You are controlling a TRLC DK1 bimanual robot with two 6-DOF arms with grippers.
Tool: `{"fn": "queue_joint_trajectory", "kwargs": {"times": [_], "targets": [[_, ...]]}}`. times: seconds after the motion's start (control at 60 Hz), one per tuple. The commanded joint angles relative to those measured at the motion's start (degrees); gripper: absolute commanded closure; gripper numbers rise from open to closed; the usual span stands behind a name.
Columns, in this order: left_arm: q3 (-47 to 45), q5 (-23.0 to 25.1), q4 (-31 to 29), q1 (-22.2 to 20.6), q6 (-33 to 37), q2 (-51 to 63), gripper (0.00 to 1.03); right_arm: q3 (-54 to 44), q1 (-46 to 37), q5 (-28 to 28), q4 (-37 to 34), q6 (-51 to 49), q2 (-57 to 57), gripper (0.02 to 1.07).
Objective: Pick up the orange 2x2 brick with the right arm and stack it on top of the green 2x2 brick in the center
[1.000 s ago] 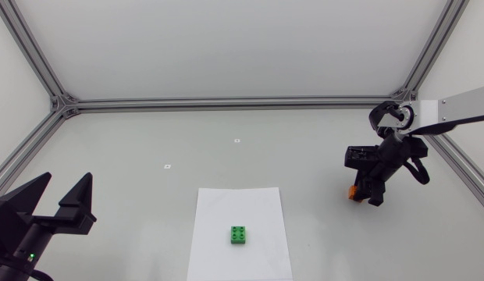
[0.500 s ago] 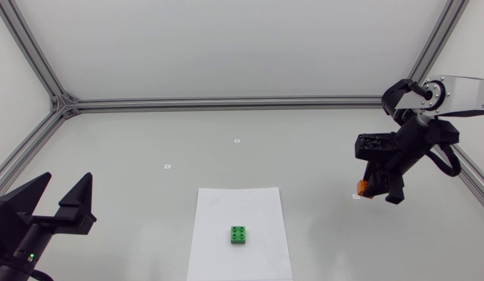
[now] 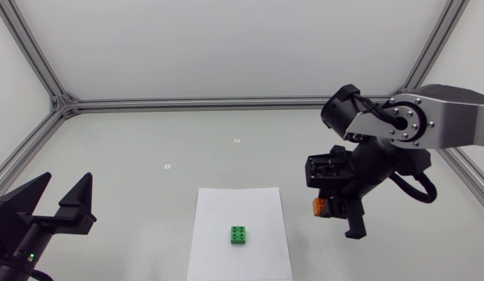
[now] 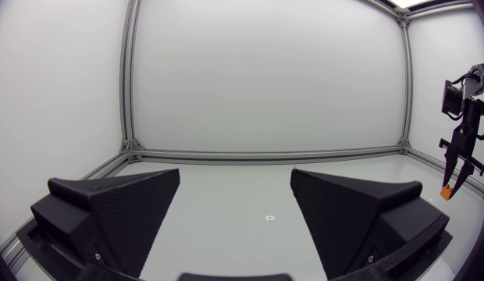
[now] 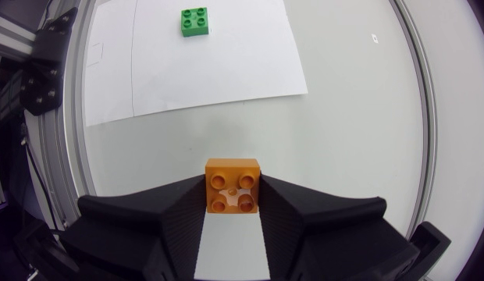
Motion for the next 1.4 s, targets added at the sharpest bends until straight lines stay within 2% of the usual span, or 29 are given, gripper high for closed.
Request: {"fn": "queue_joint_trajectory", "kwargs": {"times": [0.0, 0.2, 0.483, 0.917, 1.383], "targets": [[-2.3, 0.3, -0.8, 0.2, 0.8, -0.5, 0.04, -0.5, 4.7, 0.1, 0.0, 5.8, 1.0, 1.01], [-2.3, 0.3, -0.8, 0.2, 0.8, -0.5, 0.04, 3.0, 12.7, -1.5, 1.4, 12.2, 6.1, 1.01], [-2.3, 0.3, -0.8, 0.2, 0.8, -0.5, 0.04, 8.8, 21.7, -0.1, 4.2, 17.6, 14.9, 1.01], [-2.3, 0.3, -0.8, 0.2, 0.8, -0.5, 0.04, 18.6, 26.1, 2.3, 4.9, 19.8, 25.8, 1.01], [-2.3, 0.3, -0.8, 0.2, 0.8, -0.5, 0.04, 19.6, 26.8, 3.1, 5.9, 19.8, 28.5, 1.01]]}}
